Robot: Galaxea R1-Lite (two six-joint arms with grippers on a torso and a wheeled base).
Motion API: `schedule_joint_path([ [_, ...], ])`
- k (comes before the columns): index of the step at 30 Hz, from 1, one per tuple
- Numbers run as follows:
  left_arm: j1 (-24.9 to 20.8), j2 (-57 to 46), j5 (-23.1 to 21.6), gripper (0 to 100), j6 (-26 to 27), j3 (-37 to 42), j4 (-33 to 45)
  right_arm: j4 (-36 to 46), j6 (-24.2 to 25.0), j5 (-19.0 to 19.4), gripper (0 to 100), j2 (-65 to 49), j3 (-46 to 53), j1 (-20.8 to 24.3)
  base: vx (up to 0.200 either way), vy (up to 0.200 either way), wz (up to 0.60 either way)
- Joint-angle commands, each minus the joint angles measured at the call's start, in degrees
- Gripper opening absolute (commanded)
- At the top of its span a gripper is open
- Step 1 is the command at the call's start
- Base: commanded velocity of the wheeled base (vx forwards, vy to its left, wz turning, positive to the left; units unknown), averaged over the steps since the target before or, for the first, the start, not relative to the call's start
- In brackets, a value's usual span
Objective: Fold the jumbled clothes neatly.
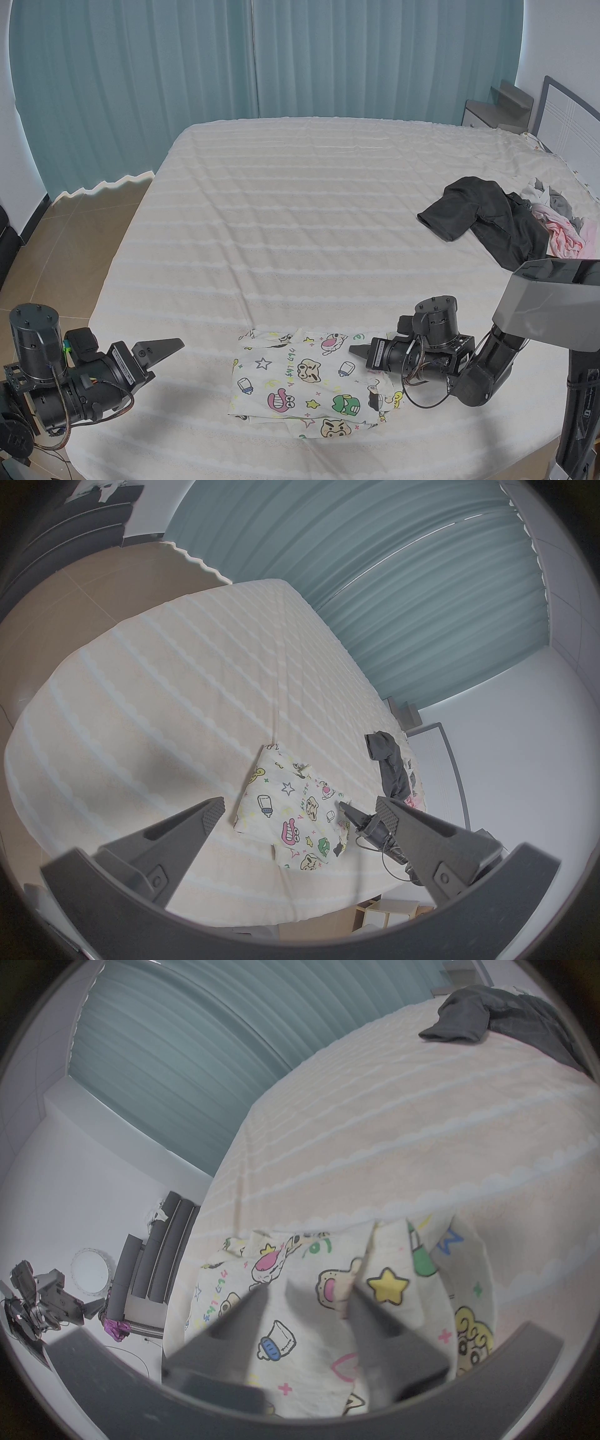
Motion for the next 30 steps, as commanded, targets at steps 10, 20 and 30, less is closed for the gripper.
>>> schedule_joint_path([
  [10, 0.09, 0.11, 0.01, 100, -0.04, -0.04, 0.0, -0.4, 0.01, -0.31, 0, -1.16, 0.94, -4.29, 0.0, 0.0, 0.0],
  [20, 0.09, 0.03, 0.01, 100, -0.04, -0.04, 0.0, -0.75, 0.1, -0.14, 0, -3.44, 2.87, -5.16, 0.0, 0.0, 0.0],
  [30, 0.0, 0.29, -0.08, 100, -0.04, -0.04, 0.0, -0.66, 0.1, -0.23, 0, -3.0, 3.31, -6.22, 0.0, 0.0, 0.0],
])
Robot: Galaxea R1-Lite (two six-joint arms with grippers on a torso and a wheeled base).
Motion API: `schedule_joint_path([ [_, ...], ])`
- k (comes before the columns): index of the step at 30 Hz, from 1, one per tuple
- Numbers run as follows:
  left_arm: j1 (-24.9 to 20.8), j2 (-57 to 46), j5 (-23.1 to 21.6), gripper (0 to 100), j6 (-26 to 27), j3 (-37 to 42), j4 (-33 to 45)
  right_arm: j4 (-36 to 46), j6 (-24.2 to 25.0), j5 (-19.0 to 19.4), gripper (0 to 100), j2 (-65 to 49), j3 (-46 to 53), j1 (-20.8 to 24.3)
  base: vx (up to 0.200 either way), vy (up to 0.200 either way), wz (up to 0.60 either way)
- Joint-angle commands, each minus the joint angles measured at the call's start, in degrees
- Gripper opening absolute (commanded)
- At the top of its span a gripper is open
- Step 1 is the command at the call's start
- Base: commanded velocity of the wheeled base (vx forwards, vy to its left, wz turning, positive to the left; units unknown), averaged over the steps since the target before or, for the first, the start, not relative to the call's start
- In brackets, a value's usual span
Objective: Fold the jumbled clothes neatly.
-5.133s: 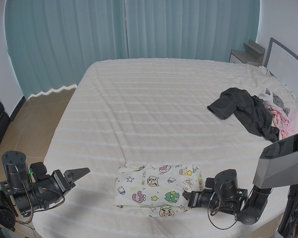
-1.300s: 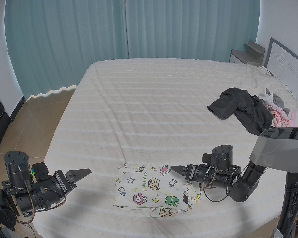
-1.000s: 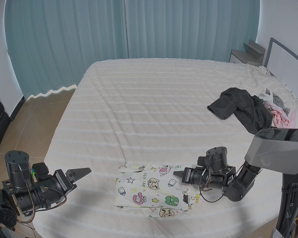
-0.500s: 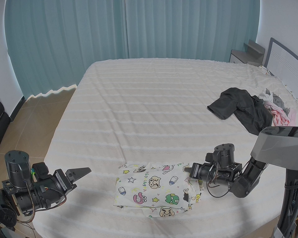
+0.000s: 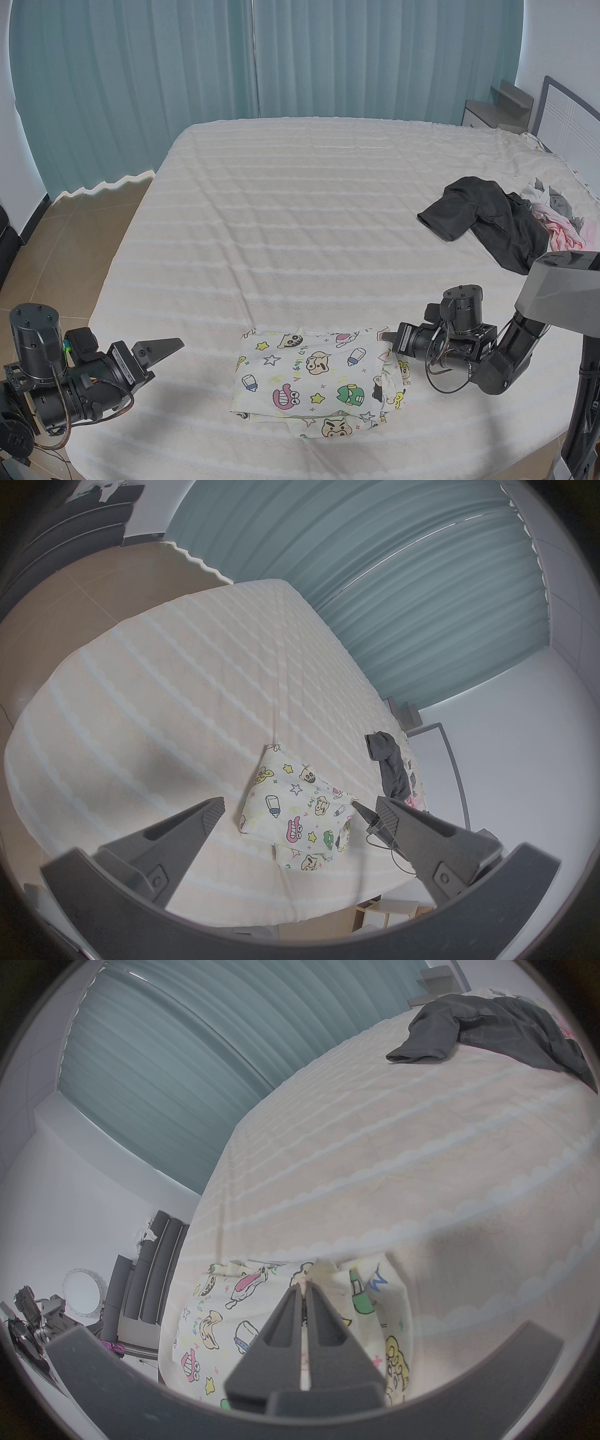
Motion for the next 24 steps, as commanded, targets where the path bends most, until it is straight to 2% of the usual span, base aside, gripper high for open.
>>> schedule_joint_path([
  [1, -0.08, 0.19, -0.06, 100, -0.02, 0.01, 0.0, 0.1, 0.01, -0.14, 0, -0.13, 0.73, 0.06, 0.0, 0.0, 0.0],
  [2, -0.08, 0.54, -0.06, 100, -0.02, 0.01, -0.09, 0.1, -0.25, -0.14, 0, -0.22, 1.61, 0.24, 0.0, 0.0, 0.0],
  [3, -0.08, 0.63, -0.06, 100, -0.02, 0.01, -0.09, -0.08, -0.43, -0.14, 100, -0.22, 1.87, 0.33, 0.0, 0.0, 0.0],
  [9, 0.27, 7.31, -3.48, 100, 2.71, -2.1, -0.09, -1.31, -0.78, -0.32, 100, -2.85, 5.21, 0.24, 0.0, 0.0, 0.0],
  [12, 3.43, 17.33, -3.92, 100, 9.83, -6.49, -0.26, -2.28, -0.78, -0.23, 100, -5.67, 8.99, 0.5, 0.0, 0.0, 0.0],
  [15, 5.63, 23.75, -5.51, 100, 12.02, -10.8, -0.44, -2.8, -1.04, -0.49, 100, -6.37, 10.84, 0.59, 0.0, 0.0, 0.0],
  [16, 6.77, 29.64, -8.76, 100, 13.34, -14.23, -0.7, -2.63, -1.84, -0.58, 100, -6.19, 11.98, 0.59, 0.0, 0.0, 0.0],
  [19, 8.44, 36.58, -12.8, 100, 18.44, -17.48, -2.11, -2.72, -2.1, -0.49, 100, -4.79, 13.3, 0.59, 0.0, 0.0, 0.0],
  [22, 8.97, 42.73, -13.59, 100, 24.33, -19.06, -5.19, -2.8, -2.19, -0.49, 100, -3.38, 13.83, 0.59, 0.0, 0.0, 0.0],
  [24, 9.15, 45.72, -13.77, 100, 26.26, -19.68, -7.74, -2.45, -2.36, -0.14, 100, -2.68, 14.27, 0.59, 0.0, 0.0, 0.0],
])
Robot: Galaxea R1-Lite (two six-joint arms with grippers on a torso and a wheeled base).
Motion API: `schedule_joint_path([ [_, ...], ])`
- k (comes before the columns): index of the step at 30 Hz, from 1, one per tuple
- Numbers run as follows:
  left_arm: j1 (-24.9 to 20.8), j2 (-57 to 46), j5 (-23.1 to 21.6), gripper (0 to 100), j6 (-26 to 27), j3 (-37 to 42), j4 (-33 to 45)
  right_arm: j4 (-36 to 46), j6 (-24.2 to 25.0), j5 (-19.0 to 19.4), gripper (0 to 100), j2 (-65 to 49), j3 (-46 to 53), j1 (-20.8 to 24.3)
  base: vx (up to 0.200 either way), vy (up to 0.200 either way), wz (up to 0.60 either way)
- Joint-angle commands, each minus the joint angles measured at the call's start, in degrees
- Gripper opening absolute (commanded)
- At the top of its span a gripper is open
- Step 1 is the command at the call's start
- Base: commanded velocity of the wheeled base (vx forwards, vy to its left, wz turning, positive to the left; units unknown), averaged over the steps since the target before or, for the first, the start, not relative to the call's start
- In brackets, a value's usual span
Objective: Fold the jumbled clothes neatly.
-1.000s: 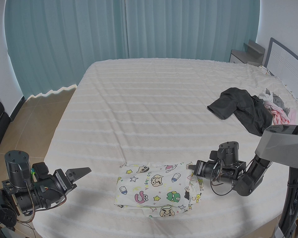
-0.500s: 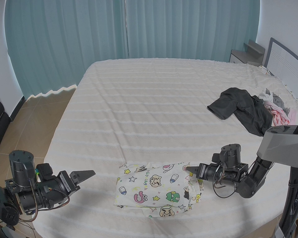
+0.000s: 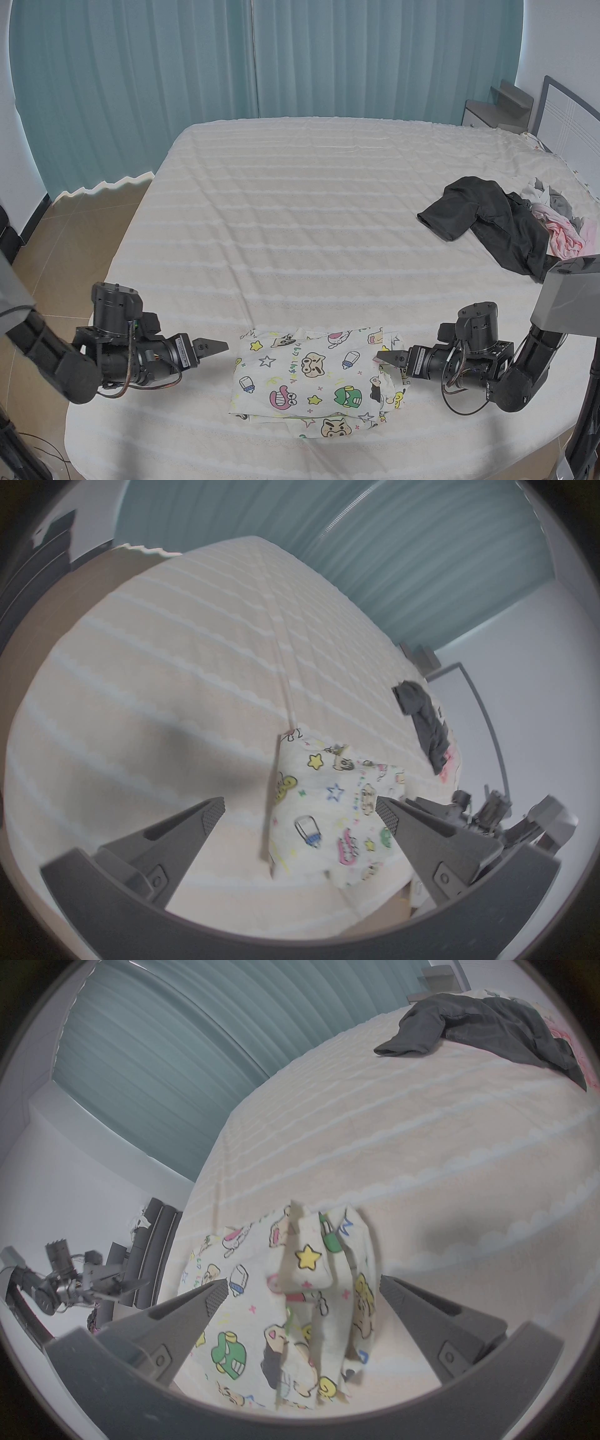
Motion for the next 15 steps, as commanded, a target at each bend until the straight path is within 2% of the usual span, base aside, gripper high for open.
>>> schedule_joint_path([
  [1, 3.09, 18.33, -3.36, 100, 7.75, -6.8, -5.96, 0.0, -0.78, 0.47, 100, 2.24, 3.36, 0.1, 0.0, 0.0, 0.0],
  [4, 2.74, 20.0, -3.8, 100, 7.75, -7.76, -7.28, -0.18, -0.87, 0.82, 100, 3.65, 3.27, 0.89, 0.0, 0.0, 0.0],
  [9, 2.65, 22.28, -7.84, 100, 7.31, -10.49, -7.63, -0.44, -0.6, 1.18, 100, 6.37, 0.99, 3.53, 0.0, 0.0, 0.0],
  [15, 0.98, 23.6, -10.3, 100, 4.32, -11.89, -7.81, -0.35, 0.19, 2.05, 100, 8.4, -2.18, 4.5, 0.0, 0.0, 0.0],
])
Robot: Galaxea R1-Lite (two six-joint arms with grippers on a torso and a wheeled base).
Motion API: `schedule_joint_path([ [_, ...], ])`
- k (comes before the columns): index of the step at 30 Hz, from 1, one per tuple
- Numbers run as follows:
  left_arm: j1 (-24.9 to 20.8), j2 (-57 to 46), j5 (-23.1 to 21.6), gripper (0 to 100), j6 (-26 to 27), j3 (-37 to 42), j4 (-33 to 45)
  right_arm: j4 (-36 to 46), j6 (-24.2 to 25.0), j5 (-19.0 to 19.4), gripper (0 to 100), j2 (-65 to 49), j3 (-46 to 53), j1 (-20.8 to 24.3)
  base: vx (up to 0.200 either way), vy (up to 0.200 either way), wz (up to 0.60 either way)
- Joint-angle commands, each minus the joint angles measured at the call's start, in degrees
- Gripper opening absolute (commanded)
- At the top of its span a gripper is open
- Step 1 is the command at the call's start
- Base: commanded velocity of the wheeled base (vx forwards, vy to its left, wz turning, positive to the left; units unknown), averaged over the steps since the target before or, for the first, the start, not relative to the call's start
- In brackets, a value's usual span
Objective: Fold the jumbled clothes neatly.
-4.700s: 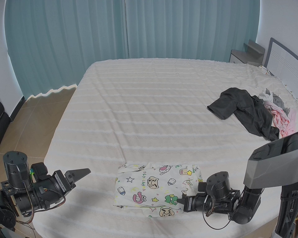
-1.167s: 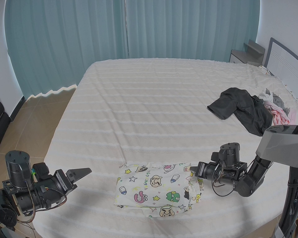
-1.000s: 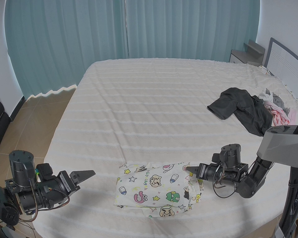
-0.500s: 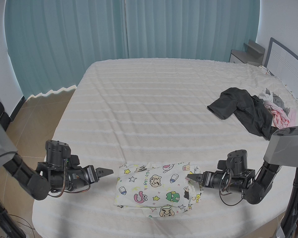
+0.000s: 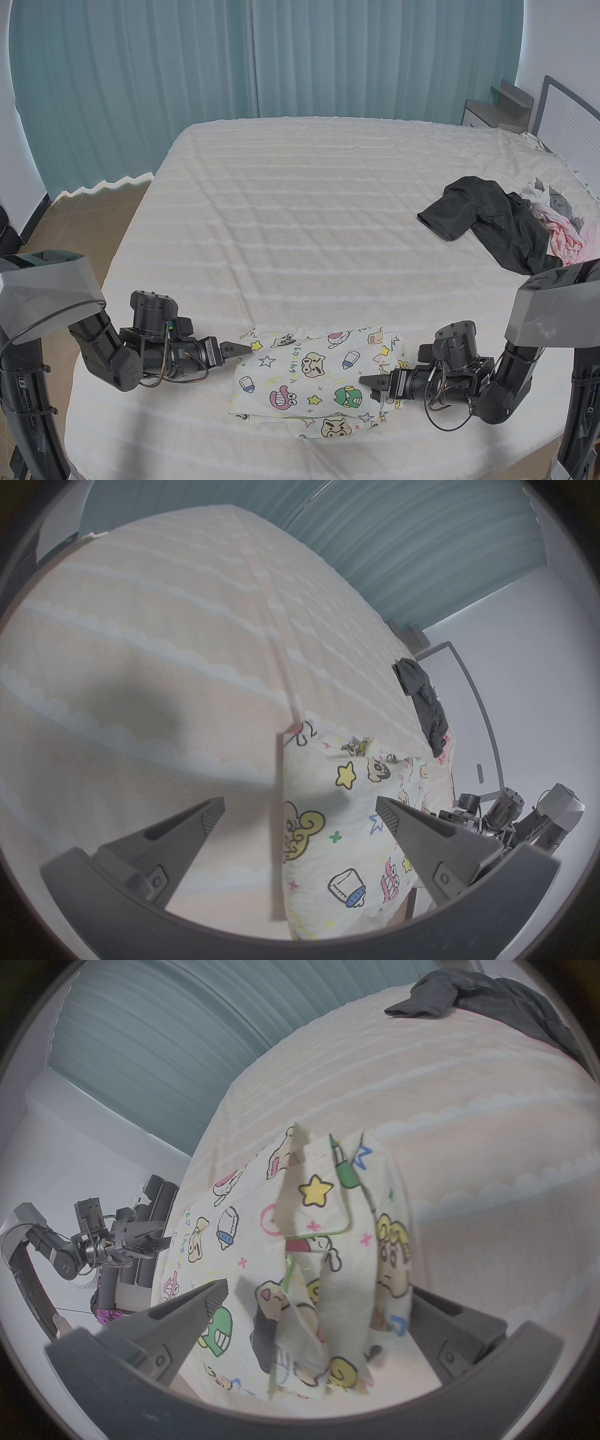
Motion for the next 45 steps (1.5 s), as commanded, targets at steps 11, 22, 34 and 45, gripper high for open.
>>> schedule_joint_path([
  [11, -6.98, 3.82, -1.46, 0, -4.75, -2.81, -0.65, 0.0, 3.5, 2.3, 100, 3.25, -4.97, 1.04, 0.0, 0.0, 0.0],
  [22, -11.11, 0.04, -1.37, 0, -8.53, 0.01, -2.75, 0.0, 9.47, 4.41, 0, -0.27, -4.88, 3.33, 0.0, 0.0, 0.0],
  [34, -13.22, -8.4, 0.39, 0, -15.91, 0.71, 0.5, 2.02, 10.18, 4.68, 0, -9.67, -2.51, 3.94, 0.0, 0.0, 0.0],
  [45, -15.95, -13.14, 0.47, 0, -16.26, 0.53, 6.3, 3.43, 10.18, 4.59, 0, -13.1, -0.75, 4.47, 0.0, -0.109, 0.0],
])
